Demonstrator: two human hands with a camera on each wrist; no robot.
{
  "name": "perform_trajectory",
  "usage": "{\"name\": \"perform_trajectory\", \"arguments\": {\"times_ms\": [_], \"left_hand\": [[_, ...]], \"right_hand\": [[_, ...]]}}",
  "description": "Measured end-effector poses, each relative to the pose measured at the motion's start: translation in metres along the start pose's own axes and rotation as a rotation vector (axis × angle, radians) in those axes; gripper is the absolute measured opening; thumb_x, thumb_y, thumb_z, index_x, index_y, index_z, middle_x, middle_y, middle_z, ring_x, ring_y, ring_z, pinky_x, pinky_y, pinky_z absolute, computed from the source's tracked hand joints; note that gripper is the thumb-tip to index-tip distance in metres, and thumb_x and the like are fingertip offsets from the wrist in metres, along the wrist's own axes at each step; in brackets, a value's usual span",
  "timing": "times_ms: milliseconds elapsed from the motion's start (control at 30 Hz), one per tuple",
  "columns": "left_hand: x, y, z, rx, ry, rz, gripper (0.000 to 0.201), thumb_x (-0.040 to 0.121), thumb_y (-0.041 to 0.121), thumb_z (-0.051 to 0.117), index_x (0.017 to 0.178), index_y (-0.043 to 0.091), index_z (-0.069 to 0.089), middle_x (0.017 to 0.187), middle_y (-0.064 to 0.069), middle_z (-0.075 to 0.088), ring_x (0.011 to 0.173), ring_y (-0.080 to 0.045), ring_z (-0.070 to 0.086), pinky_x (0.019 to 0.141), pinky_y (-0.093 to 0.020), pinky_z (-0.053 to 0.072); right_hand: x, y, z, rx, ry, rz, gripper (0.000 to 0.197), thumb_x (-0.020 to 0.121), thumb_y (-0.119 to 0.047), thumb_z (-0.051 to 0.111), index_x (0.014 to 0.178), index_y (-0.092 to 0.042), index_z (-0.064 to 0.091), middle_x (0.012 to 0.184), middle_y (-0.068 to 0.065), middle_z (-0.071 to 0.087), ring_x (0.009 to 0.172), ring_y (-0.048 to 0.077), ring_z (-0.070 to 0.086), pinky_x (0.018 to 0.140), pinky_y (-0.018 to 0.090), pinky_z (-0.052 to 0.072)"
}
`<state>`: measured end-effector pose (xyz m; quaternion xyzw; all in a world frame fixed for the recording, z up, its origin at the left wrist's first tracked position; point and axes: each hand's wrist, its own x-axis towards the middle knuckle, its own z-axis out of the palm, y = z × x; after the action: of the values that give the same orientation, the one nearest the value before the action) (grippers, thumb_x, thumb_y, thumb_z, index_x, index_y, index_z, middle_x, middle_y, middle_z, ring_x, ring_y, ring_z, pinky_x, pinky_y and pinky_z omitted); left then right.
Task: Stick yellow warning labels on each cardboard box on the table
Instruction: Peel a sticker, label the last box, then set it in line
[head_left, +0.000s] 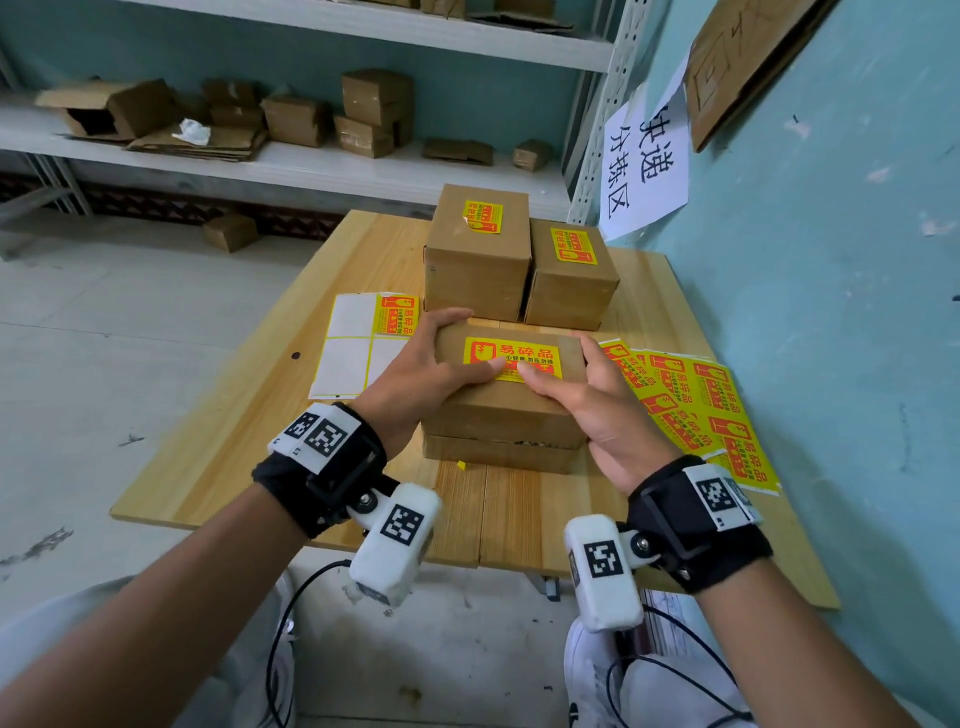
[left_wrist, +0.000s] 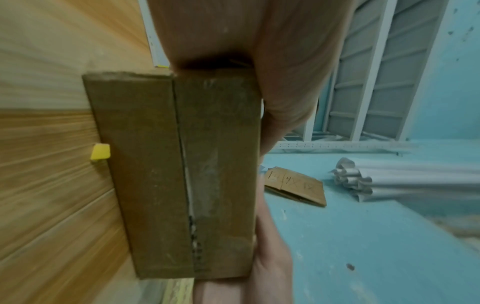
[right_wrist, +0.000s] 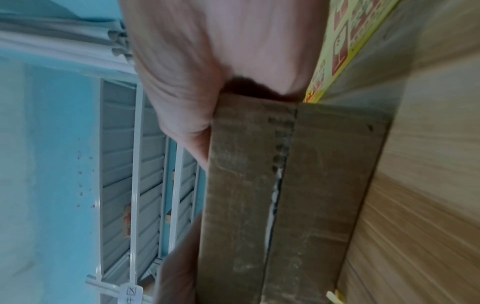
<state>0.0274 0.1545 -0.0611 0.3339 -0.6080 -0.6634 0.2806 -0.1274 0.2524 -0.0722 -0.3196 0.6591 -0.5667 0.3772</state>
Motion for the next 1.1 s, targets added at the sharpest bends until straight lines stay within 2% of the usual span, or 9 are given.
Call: {"name": "perform_trajectory", "arguments": {"times_ms": [167,267,367,433,533,633,767,867,1100], "left_hand": [[-0.001,0.005,-0.005,-0.086,-0.061,-0.044,0.055,0.086,0.015,0.071,0.132,0.035,0.048,0.121,0.004,0.053,0.108,-0.020,0.062,0.087,-0.031,0.057],[-0.001,0.005,-0.005,-0.119,-0.038,-0.046,0.043,0.093,0.013,0.060,0.131,0.033,0.053,0.131,0.005,0.054,0.110,-0.019,0.062,0.091,-0.033,0.053],[0.000,0.007,-0.003,-0.128,0.008,-0.037,0.034,0.096,0.026,0.057,0.130,0.031,0.055,0.133,0.007,0.056,0.111,-0.015,0.062,0.086,-0.028,0.054],[0.000,0.007,0.001,-0.071,0.034,-0.029,0.045,0.086,0.032,0.070,0.128,0.032,0.053,0.123,0.005,0.059,0.107,-0.015,0.064,0.082,-0.027,0.056],[0.003,0.001,0.006,0.031,0.103,0.012,0.060,0.076,0.029,0.080,0.127,0.034,0.049,0.111,0.008,0.053,0.101,-0.014,0.060,0.082,-0.031,0.056],[0.007,-0.002,0.008,0.052,0.140,0.033,0.053,0.078,0.031,0.078,0.124,0.034,0.051,0.109,0.010,0.052,0.099,-0.011,0.058,0.076,-0.026,0.053],[0.011,-0.003,0.008,0.040,0.182,0.029,0.030,0.089,0.031,0.067,0.117,0.033,0.057,0.115,0.002,0.057,0.101,-0.015,0.059,0.075,-0.026,0.051],[0.014,-0.002,0.008,0.041,0.237,0.011,0.016,0.095,0.033,0.057,0.110,0.033,0.061,0.119,0.000,0.059,0.104,-0.017,0.060,0.073,-0.027,0.051],[0.021,-0.002,0.011,0.016,0.280,-0.011,0.024,0.080,0.035,0.076,0.099,0.035,0.061,0.109,0.000,0.062,0.100,-0.022,0.065,0.084,-0.044,0.058]], "right_hand": [[-0.005,-0.010,-0.013,0.157,-0.136,0.023,0.048,0.092,-0.011,0.066,0.138,-0.012,0.051,0.126,0.013,0.067,0.108,0.024,0.067,0.087,0.036,0.057],[-0.005,-0.009,-0.016,0.200,-0.163,0.013,0.035,0.098,-0.007,0.054,0.133,-0.008,0.055,0.127,0.019,0.064,0.112,0.031,0.062,0.096,0.044,0.051],[-0.002,-0.010,-0.007,0.180,-0.043,0.039,0.049,0.096,-0.037,0.060,0.139,-0.015,0.052,0.137,0.008,0.061,0.126,0.026,0.057,0.108,0.047,0.043],[-0.002,-0.011,0.001,0.071,0.010,0.014,0.086,0.070,-0.065,0.077,0.140,-0.023,0.051,0.141,-0.001,0.058,0.132,0.020,0.052,0.112,0.051,0.039],[-0.001,-0.008,0.009,-0.030,0.071,-0.080,0.074,0.065,-0.050,0.087,0.127,-0.021,0.058,0.116,-0.003,0.071,0.109,0.015,0.067,0.098,0.043,0.054],[0.002,-0.006,0.011,-0.081,0.124,-0.056,0.090,0.056,-0.059,0.082,0.133,-0.023,0.052,0.119,-0.004,0.069,0.111,0.017,0.065,0.097,0.044,0.054],[0.005,-0.008,0.008,-0.089,0.156,-0.045,0.035,0.095,-0.038,0.061,0.126,-0.020,0.056,0.111,-0.003,0.065,0.106,0.016,0.060,0.081,0.029,0.051],[0.005,-0.010,0.004,-0.099,0.178,-0.048,0.026,0.105,-0.034,0.041,0.118,-0.018,0.057,0.110,-0.001,0.059,0.099,0.013,0.053,0.072,0.023,0.039],[0.012,-0.011,0.012,-0.125,0.230,-0.064,0.035,0.090,-0.042,0.067,0.118,-0.021,0.059,0.105,-0.004,0.066,0.095,0.012,0.062,0.076,0.028,0.051]]}}
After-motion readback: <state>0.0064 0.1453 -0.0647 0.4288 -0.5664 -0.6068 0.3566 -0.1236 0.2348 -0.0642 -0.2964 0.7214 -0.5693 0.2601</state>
